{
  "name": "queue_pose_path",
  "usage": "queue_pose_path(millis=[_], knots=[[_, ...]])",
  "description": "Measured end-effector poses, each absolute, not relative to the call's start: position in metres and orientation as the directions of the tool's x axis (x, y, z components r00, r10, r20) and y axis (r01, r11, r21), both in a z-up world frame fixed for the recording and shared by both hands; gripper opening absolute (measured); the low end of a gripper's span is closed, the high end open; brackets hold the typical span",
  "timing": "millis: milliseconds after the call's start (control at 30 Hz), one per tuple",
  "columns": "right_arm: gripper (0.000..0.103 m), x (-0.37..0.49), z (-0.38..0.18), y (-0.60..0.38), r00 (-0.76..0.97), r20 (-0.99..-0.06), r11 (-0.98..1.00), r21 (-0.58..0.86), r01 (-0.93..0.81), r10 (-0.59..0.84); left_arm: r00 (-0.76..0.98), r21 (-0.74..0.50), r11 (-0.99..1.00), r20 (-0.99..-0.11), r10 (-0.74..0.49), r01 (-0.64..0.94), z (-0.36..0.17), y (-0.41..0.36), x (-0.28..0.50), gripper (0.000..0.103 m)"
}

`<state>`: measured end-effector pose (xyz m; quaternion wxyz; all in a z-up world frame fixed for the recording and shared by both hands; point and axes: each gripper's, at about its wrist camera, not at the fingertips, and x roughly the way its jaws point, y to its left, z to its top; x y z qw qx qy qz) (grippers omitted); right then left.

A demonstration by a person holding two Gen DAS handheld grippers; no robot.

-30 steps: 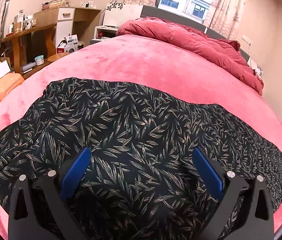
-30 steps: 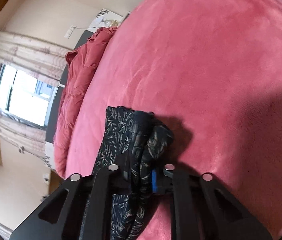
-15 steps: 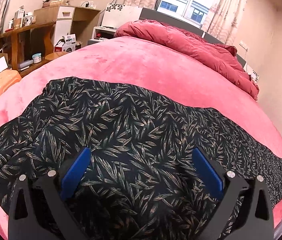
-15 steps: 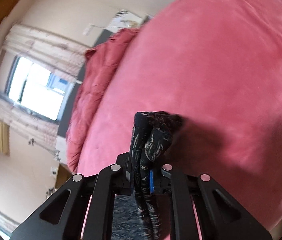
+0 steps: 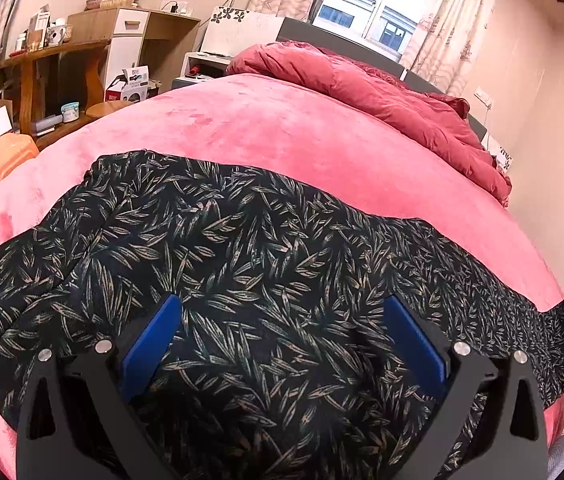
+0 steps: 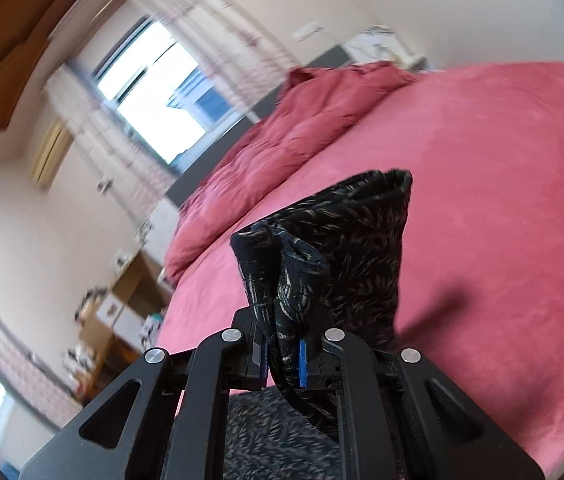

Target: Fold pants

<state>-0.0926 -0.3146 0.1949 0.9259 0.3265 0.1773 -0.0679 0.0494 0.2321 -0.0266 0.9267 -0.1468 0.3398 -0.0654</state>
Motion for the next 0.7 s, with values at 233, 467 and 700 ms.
queue_pose_path(millis=[233, 467, 700], knots=[[0.009, -0.056, 0.168, -0.217, 0.878, -0.473, 0.939, 0.330, 0.094, 0.078, 0.762, -0.326, 0.945, -0.605, -0.230, 0.026, -0.027, 0.234, 0.049, 0.101], [0.009, -0.034, 0.081, -0.125, 0.780, -0.611, 0.990, 0.064, -0.124, 0.138, 0.762, -0.326, 0.945, -0.605, -0.230, 0.026, -0.027, 0.234, 0.049, 0.101], [0.032, -0.040, 0.029, -0.120, 0.658, -0.730, 0.978, 0.066, -0.198, 0.183, 0.778, -0.372, 0.928, -0.578, -0.246, 0.017, -0.019, 0.236, 0.040, 0.101]])
